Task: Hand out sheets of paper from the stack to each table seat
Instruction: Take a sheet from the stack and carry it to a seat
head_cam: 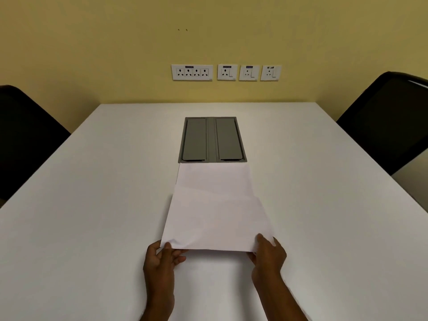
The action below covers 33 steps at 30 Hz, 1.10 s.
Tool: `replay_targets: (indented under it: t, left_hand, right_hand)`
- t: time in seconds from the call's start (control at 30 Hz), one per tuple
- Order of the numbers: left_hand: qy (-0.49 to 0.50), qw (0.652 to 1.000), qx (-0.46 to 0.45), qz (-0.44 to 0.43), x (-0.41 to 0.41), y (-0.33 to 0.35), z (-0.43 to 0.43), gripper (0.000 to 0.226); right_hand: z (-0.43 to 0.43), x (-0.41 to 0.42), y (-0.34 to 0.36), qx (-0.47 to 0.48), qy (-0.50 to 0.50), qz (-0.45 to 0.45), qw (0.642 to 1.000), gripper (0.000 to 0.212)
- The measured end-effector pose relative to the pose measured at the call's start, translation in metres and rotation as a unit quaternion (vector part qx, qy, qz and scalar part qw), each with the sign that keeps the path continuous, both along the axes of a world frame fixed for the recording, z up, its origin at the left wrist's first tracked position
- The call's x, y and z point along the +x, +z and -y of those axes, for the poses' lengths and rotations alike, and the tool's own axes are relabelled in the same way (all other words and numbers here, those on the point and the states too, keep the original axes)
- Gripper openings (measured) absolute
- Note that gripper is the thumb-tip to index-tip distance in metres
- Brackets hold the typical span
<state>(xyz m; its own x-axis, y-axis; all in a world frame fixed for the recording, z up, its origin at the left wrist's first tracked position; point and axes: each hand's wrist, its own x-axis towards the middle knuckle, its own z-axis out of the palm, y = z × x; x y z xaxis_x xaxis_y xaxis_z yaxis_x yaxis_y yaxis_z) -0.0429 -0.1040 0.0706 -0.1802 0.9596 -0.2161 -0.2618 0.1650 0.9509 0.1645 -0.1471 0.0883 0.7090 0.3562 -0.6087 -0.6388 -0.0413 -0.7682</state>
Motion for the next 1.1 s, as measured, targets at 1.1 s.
replay_targets:
  t: [1.1]
  left_hand:
    - [-0.118,0.975,-0.068,0.175,-0.020,0.265,0.351,0.041]
  right_hand:
    - [0.436,-0.042,0.258,0.161,-0.063,0.029,0.985,0.018]
